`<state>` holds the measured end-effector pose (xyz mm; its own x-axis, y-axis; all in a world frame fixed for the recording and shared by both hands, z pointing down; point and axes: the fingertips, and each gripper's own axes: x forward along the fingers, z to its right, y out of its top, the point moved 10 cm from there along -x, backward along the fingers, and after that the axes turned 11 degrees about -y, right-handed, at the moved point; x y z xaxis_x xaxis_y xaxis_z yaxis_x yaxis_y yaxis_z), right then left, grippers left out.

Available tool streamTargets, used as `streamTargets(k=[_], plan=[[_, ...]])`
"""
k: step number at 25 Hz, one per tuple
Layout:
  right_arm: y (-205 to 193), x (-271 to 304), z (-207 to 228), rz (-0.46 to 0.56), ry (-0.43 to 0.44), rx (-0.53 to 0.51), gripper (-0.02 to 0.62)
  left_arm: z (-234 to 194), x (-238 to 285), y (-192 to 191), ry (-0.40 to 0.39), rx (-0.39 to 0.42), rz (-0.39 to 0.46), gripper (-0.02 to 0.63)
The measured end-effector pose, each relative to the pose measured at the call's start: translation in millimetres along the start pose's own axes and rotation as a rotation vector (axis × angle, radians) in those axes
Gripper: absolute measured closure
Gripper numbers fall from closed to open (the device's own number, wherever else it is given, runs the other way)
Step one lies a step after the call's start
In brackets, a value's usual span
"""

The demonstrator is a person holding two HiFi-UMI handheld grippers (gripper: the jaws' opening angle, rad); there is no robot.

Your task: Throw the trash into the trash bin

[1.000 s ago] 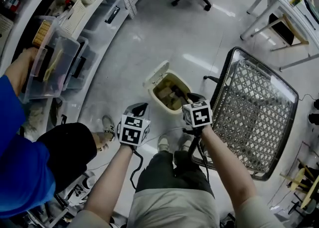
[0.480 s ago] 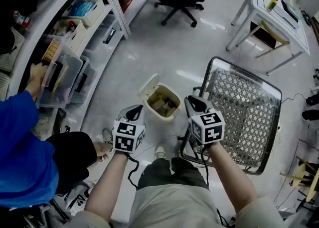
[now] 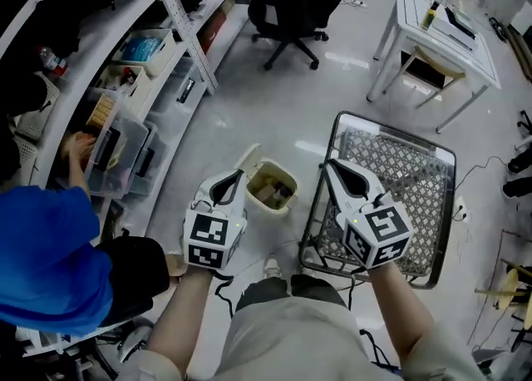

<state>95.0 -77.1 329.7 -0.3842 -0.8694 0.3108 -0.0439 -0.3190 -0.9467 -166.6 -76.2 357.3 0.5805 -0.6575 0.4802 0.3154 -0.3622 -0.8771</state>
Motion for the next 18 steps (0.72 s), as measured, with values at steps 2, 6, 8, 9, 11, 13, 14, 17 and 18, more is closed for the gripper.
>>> streamTargets(k=[2, 6, 8, 9, 11, 13, 14, 17, 18], plan=[[19, -17, -1, 0.053, -0.005, -0.004, 0.591, 4, -11, 19, -0.002, 0.051, 0.031, 0.603], [50, -54, -4, 0.131, 0.000, -0.014, 0.591, 17, -30, 51, -0.012, 0.119, 0.089, 0.603], [63, -72, -5, 0.160, 0.010, -0.008, 0.591, 27, -38, 66, -0.023, 0.149, 0.118, 0.603], [68, -81, -5, 0.176, 0.011, -0.005, 0.591, 32, -42, 73, -0.031, 0.169, 0.132, 0.603], [77, -99, -5, 0.212, 0.005, -0.002, 0.591, 42, -48, 85, -0.043, 0.214, 0.164, 0.603], [87, -117, -3, 0.263, -0.013, -0.008, 0.591, 51, -53, 93, -0.035, 0.237, 0.205, 0.603], [92, -126, -1, 0.294, -0.027, -0.013, 0.591, 55, -56, 95, -0.028, 0.233, 0.227, 0.603], [104, -152, 1, 0.364, -0.066, -0.022, 0.591, 71, -62, 98, -0.047, 0.207, 0.301, 0.603], [107, -159, 1, 0.378, -0.074, -0.025, 0.591, 75, -66, 99, -0.056, 0.211, 0.322, 0.603]])
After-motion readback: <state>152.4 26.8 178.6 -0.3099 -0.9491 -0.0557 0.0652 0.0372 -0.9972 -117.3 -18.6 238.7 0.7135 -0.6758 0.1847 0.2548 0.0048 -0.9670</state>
